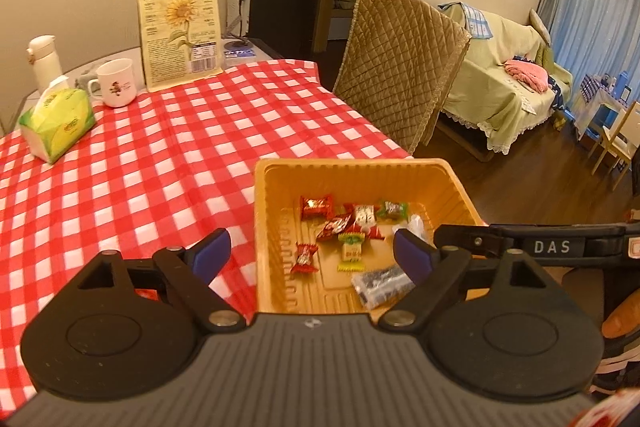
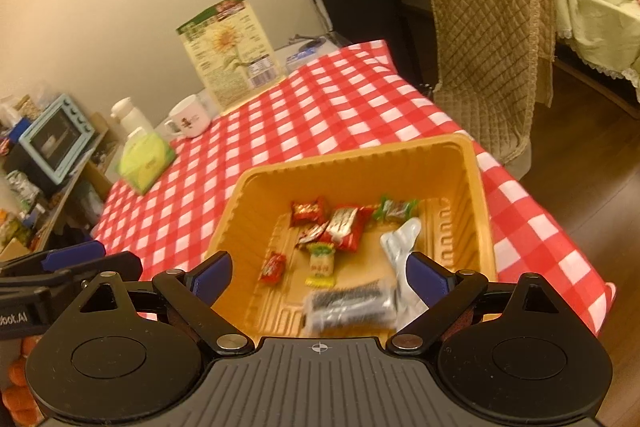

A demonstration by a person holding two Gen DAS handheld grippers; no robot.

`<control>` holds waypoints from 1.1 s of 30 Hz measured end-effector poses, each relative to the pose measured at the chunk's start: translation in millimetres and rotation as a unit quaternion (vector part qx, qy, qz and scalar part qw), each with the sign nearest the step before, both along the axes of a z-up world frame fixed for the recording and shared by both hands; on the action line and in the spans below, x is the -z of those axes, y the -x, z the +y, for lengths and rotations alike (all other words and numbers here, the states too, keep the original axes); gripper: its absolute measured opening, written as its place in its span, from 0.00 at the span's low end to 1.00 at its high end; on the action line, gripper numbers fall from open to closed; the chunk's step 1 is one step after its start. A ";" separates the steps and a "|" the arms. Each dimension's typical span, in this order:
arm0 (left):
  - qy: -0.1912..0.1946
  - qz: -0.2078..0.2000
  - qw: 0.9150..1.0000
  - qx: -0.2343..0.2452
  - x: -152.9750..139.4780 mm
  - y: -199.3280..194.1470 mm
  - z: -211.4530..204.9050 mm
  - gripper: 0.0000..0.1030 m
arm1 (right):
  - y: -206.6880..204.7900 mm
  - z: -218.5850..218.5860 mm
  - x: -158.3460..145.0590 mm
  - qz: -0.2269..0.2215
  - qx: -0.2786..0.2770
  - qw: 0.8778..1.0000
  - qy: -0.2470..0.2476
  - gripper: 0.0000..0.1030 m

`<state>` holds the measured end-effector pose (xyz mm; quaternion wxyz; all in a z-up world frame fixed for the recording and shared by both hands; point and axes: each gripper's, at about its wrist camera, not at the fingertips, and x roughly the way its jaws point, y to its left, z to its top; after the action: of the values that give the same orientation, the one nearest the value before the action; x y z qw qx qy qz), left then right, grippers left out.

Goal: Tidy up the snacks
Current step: 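Withdraw both open tools from the tray toward the remaining candies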

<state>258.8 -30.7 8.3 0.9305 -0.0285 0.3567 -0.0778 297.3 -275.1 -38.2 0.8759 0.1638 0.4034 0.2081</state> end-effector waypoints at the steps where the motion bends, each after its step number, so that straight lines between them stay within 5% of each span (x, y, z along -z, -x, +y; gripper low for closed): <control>1: -0.002 -0.001 1.000 -0.003 -0.8 5.3 1.1 0.85 | 4.7 1.4 0.1 0.001 -0.005 1.000 0.000 0.91; 33: -0.011 0.051 0.993 -0.106 29.9 144.7 111.3 0.84 | 100.8 137.2 22.8 -0.005 -0.180 0.983 0.039 0.90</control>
<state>114.1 80.6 -21.5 0.9145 -0.0596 0.3994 0.0264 196.4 -137.9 -60.9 0.8320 0.0535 0.4294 0.3471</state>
